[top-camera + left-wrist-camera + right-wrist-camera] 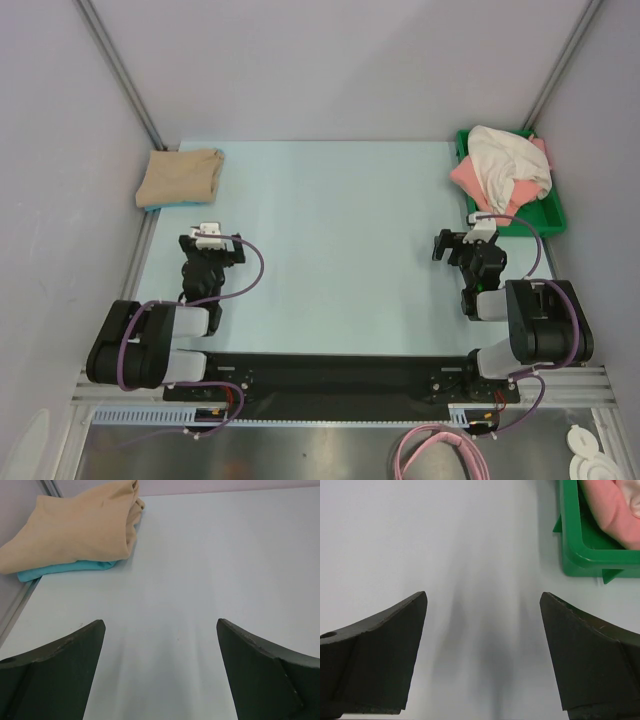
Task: Fold and stack the t-shirts
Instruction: Grab the tshirt from the pile
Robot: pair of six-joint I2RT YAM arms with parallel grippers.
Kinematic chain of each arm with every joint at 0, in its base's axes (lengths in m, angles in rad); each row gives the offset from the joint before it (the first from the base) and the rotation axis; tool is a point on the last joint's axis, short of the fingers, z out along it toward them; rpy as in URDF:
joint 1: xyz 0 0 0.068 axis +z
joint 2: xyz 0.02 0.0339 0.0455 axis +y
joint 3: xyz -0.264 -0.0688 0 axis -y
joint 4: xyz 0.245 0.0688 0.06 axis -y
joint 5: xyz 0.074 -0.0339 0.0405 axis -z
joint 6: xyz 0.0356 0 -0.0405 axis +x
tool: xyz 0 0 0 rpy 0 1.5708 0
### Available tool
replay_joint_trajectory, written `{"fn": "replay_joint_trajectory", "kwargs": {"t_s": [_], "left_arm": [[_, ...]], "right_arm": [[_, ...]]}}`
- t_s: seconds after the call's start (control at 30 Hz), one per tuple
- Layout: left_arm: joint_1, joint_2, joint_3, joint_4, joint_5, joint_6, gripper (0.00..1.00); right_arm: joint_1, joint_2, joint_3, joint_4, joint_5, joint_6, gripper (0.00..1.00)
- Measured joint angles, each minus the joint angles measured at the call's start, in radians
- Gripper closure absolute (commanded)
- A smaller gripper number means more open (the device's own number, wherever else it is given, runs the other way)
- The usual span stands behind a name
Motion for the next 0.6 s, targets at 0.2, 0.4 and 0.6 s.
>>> {"fn": "replay_joint_trajectory", "kwargs": {"t_s": [0.2,0.4,0.6], "left_arm": [[0.000,0.000,0.000,0.000,0.000,0.000,0.00],[0.000,0.000,0.000,0.000,0.000,0.000,0.00],[0.000,0.000,0.000,0.000,0.000,0.000,0.00]], "right_arm": [[0.002,0.000,0.000,0.000,0.003,0.000,0.00],[0.032,-0.029,-0.013,0.006,-0.016,-0.028,0.00],[0.012,-0.240,0.051,-0.291,-0.199,-0.143,0.00]]}}
